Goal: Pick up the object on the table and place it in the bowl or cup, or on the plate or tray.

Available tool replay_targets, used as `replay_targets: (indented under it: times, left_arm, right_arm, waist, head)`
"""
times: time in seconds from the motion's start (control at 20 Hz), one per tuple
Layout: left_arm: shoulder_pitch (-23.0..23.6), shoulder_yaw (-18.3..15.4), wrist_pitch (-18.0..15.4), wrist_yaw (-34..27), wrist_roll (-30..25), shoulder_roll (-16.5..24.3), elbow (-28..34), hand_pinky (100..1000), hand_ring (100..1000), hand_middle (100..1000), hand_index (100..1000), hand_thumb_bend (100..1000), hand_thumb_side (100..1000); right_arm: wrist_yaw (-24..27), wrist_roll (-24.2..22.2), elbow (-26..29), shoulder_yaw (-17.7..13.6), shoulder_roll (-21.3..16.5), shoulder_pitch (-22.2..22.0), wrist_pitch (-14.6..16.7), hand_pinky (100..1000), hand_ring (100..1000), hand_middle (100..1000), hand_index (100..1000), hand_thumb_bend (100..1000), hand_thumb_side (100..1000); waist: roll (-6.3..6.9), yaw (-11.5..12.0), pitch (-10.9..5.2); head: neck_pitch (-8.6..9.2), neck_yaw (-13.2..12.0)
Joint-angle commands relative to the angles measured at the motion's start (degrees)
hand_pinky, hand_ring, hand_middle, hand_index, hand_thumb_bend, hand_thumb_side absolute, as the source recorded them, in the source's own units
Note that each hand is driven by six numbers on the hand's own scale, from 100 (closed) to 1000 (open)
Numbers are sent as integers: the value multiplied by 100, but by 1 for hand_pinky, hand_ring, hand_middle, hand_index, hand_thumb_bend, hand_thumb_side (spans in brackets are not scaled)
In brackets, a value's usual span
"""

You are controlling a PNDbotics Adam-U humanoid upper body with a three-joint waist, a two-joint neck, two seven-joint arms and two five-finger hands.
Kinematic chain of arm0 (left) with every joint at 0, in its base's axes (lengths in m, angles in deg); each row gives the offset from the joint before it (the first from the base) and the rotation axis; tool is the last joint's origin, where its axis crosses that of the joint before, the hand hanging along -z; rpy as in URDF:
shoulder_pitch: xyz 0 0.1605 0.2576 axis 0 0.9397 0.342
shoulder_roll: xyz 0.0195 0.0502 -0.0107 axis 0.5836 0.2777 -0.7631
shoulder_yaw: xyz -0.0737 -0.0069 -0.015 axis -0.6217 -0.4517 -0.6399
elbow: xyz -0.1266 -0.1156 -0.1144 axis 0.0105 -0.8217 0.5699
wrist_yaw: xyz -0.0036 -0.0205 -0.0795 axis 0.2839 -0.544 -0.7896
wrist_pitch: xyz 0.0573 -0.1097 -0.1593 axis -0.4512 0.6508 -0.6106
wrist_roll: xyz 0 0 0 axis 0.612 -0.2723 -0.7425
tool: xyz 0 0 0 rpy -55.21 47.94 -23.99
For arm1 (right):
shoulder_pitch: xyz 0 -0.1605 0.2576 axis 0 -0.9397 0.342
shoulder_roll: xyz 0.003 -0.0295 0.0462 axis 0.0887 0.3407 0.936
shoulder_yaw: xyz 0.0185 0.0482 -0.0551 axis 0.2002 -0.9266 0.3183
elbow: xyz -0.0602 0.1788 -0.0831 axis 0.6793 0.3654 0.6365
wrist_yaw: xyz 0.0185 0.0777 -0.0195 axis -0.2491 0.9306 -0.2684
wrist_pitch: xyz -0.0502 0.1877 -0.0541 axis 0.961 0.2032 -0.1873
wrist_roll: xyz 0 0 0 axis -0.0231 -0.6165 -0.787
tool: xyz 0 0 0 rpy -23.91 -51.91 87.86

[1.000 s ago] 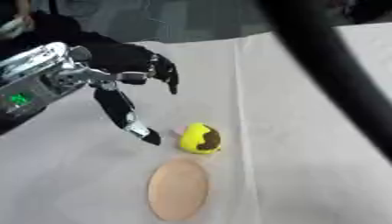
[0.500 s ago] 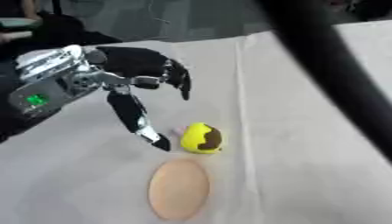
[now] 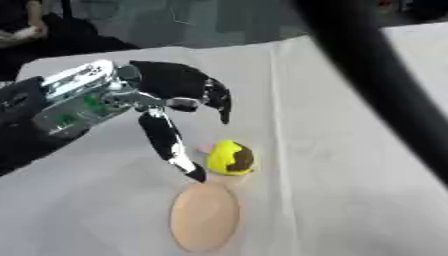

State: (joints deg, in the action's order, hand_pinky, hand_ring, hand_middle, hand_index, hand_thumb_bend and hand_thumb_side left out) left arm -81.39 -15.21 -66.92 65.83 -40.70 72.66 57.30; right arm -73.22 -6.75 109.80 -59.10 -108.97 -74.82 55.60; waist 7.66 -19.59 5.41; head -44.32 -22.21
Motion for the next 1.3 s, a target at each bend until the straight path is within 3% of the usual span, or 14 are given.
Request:
replay_targets:
  times: [0.05, 0.55, 1.3]
  left_arm:
    - [-134, -53, -132, 467, 3, -64, -135, 610, 767, 749, 754, 609, 755]
    - [-218, 27, -326, 820, 302, -387, -997, 606, 760, 746, 755, 621, 750]
    - [-261, 412, -632, 635, 177, -741, -1507, 595, 747, 743, 761, 652, 720]
  right_arm:
    - [44, 1713, 78, -40, -143, 83, 1727, 451, 490, 537, 631, 538, 639]
    - [54, 1713, 78, -18, -100, 160, 1727, 451, 489, 536, 630, 539, 635]
    - [152, 1713, 78, -52, -144, 241, 1727, 456, 489, 535, 629, 550, 632]
  waist:
    - [-55, -4, -33]
    - [-80, -44, 38]
    - [-45, -110, 73]
  head:
    - [47, -83]
    - [115, -176]
    - [21, -251]
